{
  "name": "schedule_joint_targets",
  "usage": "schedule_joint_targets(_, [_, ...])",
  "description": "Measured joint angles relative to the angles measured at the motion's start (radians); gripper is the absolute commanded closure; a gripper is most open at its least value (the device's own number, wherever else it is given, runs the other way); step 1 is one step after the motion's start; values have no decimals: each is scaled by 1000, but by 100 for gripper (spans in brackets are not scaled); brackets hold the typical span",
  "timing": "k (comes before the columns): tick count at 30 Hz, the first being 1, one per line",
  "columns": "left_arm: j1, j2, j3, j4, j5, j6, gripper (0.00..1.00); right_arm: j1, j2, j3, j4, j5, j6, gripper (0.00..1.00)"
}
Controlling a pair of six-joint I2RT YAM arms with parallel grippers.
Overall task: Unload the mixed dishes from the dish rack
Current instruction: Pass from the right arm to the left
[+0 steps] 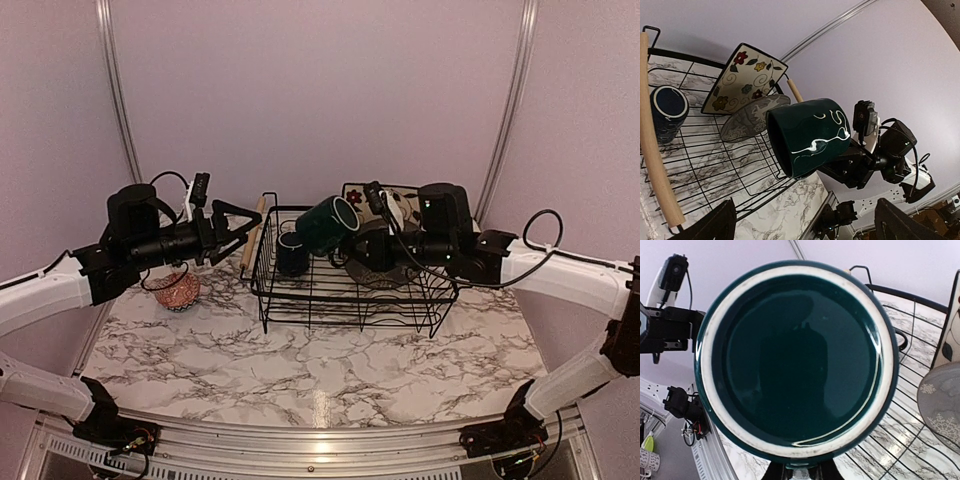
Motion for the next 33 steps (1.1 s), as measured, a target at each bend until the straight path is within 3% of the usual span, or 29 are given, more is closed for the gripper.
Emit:
schedule_joint_targets(7, [-101, 130, -3, 266, 89, -111, 1, 0, -35, -56, 172, -127, 60, 100])
schedule_joint_targets(17, [-117, 188, -3, 475, 132, -204, 10, 0, -32, -98, 332, -262, 167, 100])
schedule_joint_targets(33, [-136, 306, -1, 747, 173, -373, 56, 22, 23, -116, 439, -316, 230, 100])
